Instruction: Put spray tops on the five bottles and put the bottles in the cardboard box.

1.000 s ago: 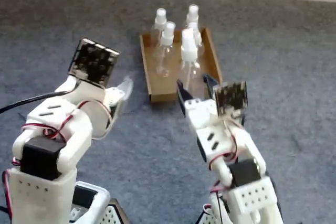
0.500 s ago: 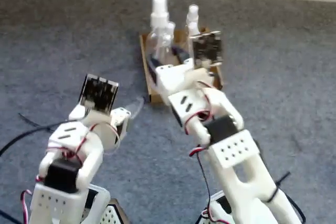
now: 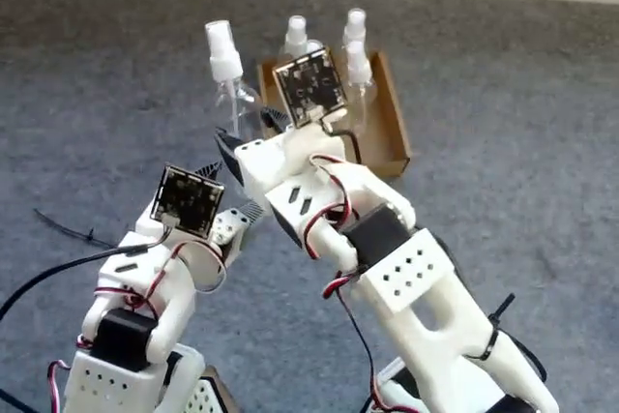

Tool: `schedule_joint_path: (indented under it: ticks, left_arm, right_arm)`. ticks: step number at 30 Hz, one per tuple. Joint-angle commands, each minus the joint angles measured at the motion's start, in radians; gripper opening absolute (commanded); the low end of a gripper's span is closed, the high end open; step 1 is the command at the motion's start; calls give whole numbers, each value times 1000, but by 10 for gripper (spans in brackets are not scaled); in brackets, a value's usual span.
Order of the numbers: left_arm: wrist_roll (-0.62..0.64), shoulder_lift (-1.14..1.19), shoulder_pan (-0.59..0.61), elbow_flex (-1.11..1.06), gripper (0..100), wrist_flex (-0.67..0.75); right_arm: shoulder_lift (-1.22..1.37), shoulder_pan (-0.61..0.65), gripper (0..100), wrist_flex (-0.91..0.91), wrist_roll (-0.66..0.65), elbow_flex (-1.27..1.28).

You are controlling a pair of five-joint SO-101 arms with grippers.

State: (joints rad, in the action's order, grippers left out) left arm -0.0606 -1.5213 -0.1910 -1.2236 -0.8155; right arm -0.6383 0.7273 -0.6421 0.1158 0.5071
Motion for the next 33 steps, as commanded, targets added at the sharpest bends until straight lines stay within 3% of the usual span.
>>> schedule_joint_path:
  ticks: [1, 14, 23, 28, 33]
  left_arm:
    - [-8, 15, 74, 5, 266, 32]
    - [-9, 16, 105, -48, 266, 94]
    - [-9, 7, 139, -54, 266, 89]
    - [-9, 7, 142, -58, 266, 89]
    - [-9, 7, 142, -58, 266, 89]
  right_arm:
    - [-10, 12, 3, -104, 9, -108]
    - [-131, 7, 3, -127, 3, -99]
    - [-142, -148, 3, -157, -18, -102]
    - [-133, -297, 3, -36, -106, -64]
    - [-134, -371, 3, 282, -109, 249]
